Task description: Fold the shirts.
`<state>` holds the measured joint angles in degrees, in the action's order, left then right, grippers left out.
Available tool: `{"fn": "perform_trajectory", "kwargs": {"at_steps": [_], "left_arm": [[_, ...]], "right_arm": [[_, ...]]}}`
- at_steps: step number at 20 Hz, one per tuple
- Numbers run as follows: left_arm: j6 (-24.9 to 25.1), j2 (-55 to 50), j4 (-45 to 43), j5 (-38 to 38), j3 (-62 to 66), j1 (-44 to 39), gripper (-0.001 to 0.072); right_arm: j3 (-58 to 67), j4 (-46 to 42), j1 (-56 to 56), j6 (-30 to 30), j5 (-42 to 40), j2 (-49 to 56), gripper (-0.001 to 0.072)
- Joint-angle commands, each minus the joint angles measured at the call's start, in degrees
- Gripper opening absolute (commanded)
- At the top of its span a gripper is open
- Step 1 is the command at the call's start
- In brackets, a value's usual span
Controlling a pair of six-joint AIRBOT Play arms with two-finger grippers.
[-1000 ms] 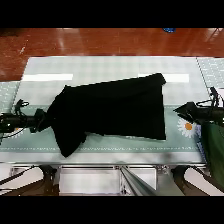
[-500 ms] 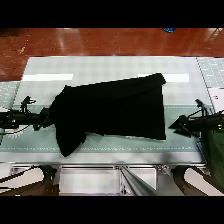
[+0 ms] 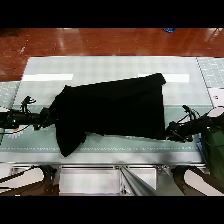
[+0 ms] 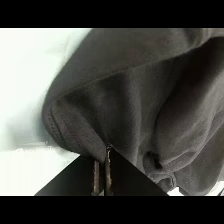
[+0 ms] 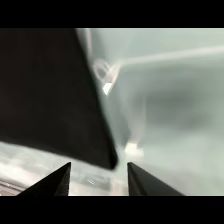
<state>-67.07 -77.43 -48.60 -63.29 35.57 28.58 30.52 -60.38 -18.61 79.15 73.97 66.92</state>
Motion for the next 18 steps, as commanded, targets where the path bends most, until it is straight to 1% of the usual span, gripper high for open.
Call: {"fn": "perform_trajectory", "kwargs": {"at_steps": [1,3,4,5,7,8,11,12,14,15,18], "left_arm": [[0.0,0.0,0.0,-0.3,0.0,0.0,0.0024],[0.0,0.0,0.0,-0.1,0.0,-0.1,0.0024],[1.0,0.0,0.1,1.2,0.0,-0.2,0.0024],[1.5,0.0,0.2,1.6,0.0,-0.1,0.0024],[1.5,0.0,3.2,1.1,0.5,-0.2,0.0024],[1.5,0.0,5.7,-0.2,1.1,-0.2,0.0024],[6.6,2.2,13.3,-8.0,6.9,0.1,0.0024],[7.9,4.3,16.7,-10.0,9.9,0.7,0.0024],[7.8,9.4,23.2,-11.6,16.7,2.4,0.0024],[6.7,12.3,25.6,-11.5,20.7,3.3,0.0024],[2.4,20.3,26.6,-10.1,33.1,4.6,0.0024]], "right_arm": [[-0.1,6.4,1.0,-1.0,-2.7,3.7,0.0408],[-0.1,9.7,3.4,-2.0,-5.6,5.1,0.0408],[0.0,12.1,5.2,-3.4,-7.7,5.5,0.0407],[0.5,14.9,6.7,-5.7,-9.4,5.7,0.0347],[2.5,20.0,9.4,-9.8,-11.1,5.7,0.0027],[4.4,21.8,10.2,-11.8,-10.3,5.7,0.0019],[15.1,20.3,10.4,-11.6,-3.3,4.9,0.0019],[20.0,18.9,10.1,-10.3,-1.7,3.7,0.0019],[31.1,15.0,8.8,-7.3,0.3,0.7,0.0018],[36.9,13.1,8.0,-6.1,1.0,-0.6,0.0018],[54.8,8.2,5.1,-2.8,2.1,-3.9,0.0018]]}}
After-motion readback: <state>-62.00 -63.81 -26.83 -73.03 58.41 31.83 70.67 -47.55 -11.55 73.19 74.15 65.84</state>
